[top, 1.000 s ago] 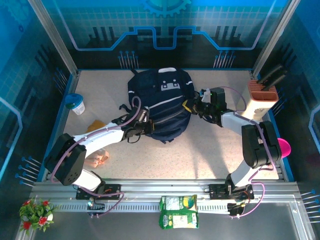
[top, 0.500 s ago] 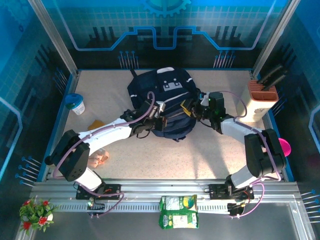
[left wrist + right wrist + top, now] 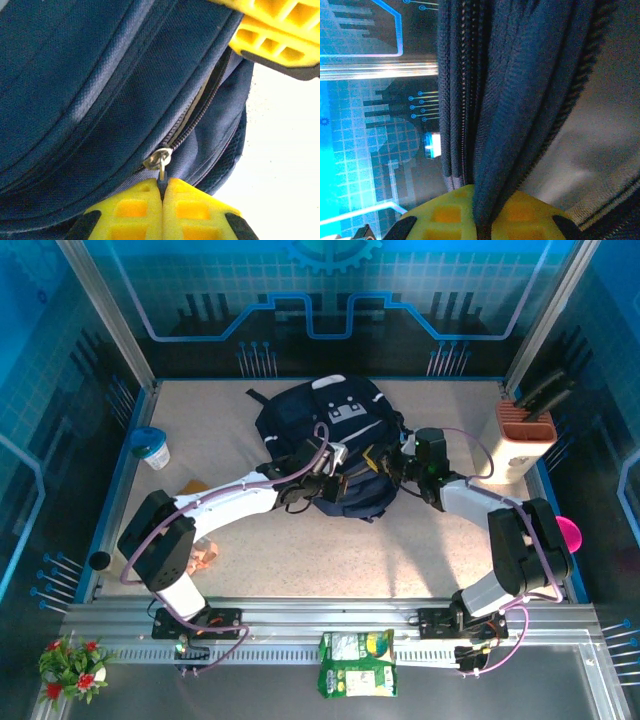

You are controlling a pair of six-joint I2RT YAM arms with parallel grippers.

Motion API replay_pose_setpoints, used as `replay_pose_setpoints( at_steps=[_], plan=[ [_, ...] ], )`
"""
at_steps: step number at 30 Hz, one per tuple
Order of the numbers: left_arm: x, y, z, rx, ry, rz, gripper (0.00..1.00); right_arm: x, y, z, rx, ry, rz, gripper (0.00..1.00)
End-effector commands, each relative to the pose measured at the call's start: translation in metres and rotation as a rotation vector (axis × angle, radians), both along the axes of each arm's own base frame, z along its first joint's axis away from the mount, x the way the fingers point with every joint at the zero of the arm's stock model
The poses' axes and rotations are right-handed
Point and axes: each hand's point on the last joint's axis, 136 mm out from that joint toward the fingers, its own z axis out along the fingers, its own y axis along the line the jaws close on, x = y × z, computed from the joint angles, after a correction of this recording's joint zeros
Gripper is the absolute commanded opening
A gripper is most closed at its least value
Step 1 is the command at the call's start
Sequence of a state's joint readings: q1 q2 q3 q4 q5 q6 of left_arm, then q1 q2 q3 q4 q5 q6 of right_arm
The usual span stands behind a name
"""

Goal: Pack books, pencil case, and school supplies into a backpack

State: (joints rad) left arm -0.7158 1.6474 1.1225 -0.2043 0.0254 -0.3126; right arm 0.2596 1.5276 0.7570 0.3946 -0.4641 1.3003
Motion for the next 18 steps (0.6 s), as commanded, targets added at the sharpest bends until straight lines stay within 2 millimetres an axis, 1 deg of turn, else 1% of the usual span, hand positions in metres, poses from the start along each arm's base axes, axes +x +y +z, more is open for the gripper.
replay_pose_setpoints(
  at_steps=[1,3,5,9,13,18],
  plan=[
    [-0.012,0.02,-0.001,0.018,-0.006,-0.043,0.0,0.011,-0.02,0.029,-0.015,-0.101,-0.04,0.07],
    [-0.013,0.037,-0.018,0.041,0.021,-0.004,0.0,0.014,-0.027,0.035,-0.021,-0.118,-0.048,0.06],
    [-0.013,0.051,-0.03,0.054,0.044,0.029,0.0,0.014,-0.03,0.038,-0.025,-0.123,-0.046,0.05],
    [-0.004,0.075,-0.041,0.086,0.052,0.101,0.0,0.015,-0.033,0.04,-0.028,-0.129,-0.043,0.05],
    [0.018,0.097,-0.04,0.102,0.041,0.188,0.0,0.013,-0.031,0.041,-0.025,-0.127,-0.033,0.05],
    [0.055,0.125,-0.041,0.101,0.054,0.31,0.0,0.008,-0.027,0.038,-0.025,-0.118,-0.025,0.05]
  ],
)
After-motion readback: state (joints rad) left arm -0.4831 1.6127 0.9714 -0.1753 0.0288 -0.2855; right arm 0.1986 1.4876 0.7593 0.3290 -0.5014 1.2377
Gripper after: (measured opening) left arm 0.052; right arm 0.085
